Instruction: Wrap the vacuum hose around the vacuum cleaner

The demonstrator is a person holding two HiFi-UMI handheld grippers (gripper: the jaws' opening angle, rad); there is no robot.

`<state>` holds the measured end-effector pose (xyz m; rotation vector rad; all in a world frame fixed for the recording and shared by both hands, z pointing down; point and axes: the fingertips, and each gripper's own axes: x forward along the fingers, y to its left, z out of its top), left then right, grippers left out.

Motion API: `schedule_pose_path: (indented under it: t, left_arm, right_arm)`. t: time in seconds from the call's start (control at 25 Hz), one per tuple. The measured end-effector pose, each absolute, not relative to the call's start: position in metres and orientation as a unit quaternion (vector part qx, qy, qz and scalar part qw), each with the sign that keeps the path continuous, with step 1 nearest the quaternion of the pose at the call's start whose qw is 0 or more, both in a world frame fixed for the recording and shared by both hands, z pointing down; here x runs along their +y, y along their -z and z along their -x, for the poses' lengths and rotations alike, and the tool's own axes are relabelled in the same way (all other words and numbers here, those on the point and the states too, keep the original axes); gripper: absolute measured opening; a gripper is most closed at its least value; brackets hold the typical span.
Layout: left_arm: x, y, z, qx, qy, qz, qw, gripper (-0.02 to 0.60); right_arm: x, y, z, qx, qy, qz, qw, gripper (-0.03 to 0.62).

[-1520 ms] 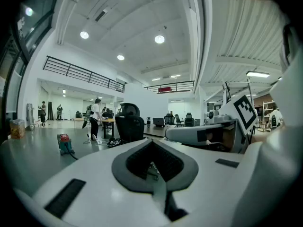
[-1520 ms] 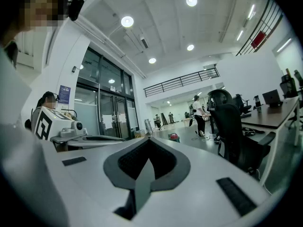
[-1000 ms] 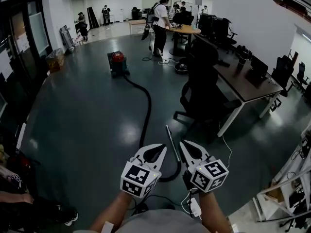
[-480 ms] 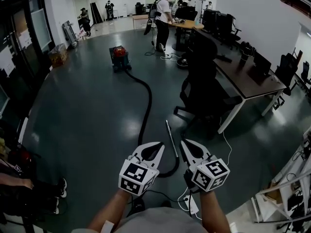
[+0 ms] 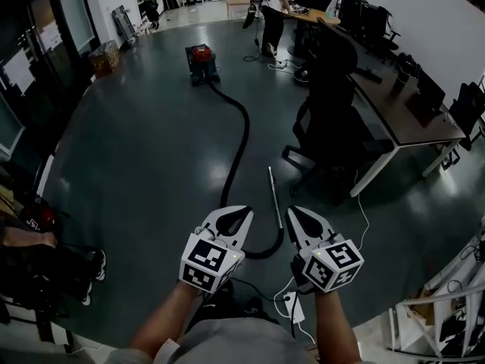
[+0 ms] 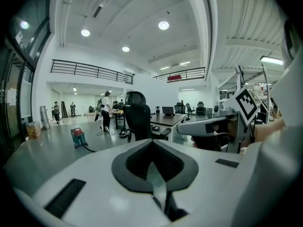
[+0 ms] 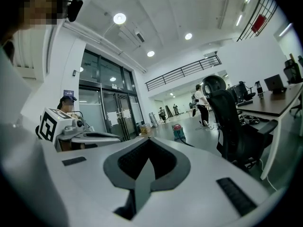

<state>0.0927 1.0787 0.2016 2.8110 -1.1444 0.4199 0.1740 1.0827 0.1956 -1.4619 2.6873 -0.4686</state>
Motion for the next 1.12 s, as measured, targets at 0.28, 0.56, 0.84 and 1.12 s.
schedule_pose_path:
  t: [0.28, 0.56, 0.84, 1.12]
  left_arm:
    - [1.049, -0.207, -0.079, -0.384, -0.135, -0.912, 0.044, 0.006]
    - [0.991, -0.215, -0.054, -0.370, -0.127, -0.919, 0.048, 0.006]
    - [0.917, -0.226, -0.005, -0.343, -0.133, -0.928, 0.056, 0.006]
    - [0.849, -0.232, 0.035, -0.298, -0.131, -0.943, 0.069, 0.006]
  right_arm:
    - [1.057, -0.204, -0.160, 0.873, 0.158, 0.462, 0.012, 0.006]
    - [1.000, -0.210, -0.134, 0.866, 0.154, 0.476, 0.004, 0.006]
    - [0.923, -0.220, -0.086, 0.851, 0.165, 0.499, 0.001, 0.006]
    - [0.857, -0.219, -0.041, 0.830, 0.168, 0.532, -0.011, 0.006]
